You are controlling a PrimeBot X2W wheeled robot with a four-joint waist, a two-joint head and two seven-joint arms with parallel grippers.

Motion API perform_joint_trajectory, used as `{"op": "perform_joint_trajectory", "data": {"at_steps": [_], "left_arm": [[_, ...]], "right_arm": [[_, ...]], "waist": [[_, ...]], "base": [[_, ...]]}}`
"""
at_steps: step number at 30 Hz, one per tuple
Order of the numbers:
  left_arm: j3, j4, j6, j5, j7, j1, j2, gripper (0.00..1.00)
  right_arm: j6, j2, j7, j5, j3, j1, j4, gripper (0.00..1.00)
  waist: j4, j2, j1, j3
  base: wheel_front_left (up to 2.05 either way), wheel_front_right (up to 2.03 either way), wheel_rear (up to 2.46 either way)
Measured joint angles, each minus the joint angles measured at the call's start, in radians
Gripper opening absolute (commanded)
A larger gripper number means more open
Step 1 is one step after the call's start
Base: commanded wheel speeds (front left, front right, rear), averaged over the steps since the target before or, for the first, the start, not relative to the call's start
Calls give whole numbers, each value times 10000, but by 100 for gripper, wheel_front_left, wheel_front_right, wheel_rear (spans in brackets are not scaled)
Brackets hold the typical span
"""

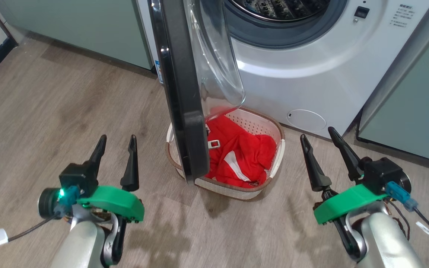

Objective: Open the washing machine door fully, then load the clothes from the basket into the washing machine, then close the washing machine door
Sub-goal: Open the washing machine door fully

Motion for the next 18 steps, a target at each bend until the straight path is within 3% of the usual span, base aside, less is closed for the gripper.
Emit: {"op": "perform_joint_trajectory", "data": {"at_steps": [7,8,9,10,18], "left_arm": [[-107,38,0,-58,0,0,8,100],[-119,44,0,-63,4,0,8,69],[-130,50,0,-82,73,0,8,28],[-138,56,0,-117,86,0,8,0],[-274,40,17,-117,132,0,10,0]], "right_arm": [[0,19,0,2,-69,-4,4,100],[0,19,0,4,-88,-4,8,100],[0,21,0,4,-113,-5,13,100],[0,21,0,8,-134,-10,27,100],[0,27,0,17,-222,-53,56,100]], "waist": [[-1,0,0,-5],[4,0,0,-1],[12,0,0,4],[21,0,0,6],[118,0,0,7]], "base": [[0,0,0],[0,0,0],[0,0,0],[0,0,0],[0,0,0]]}}
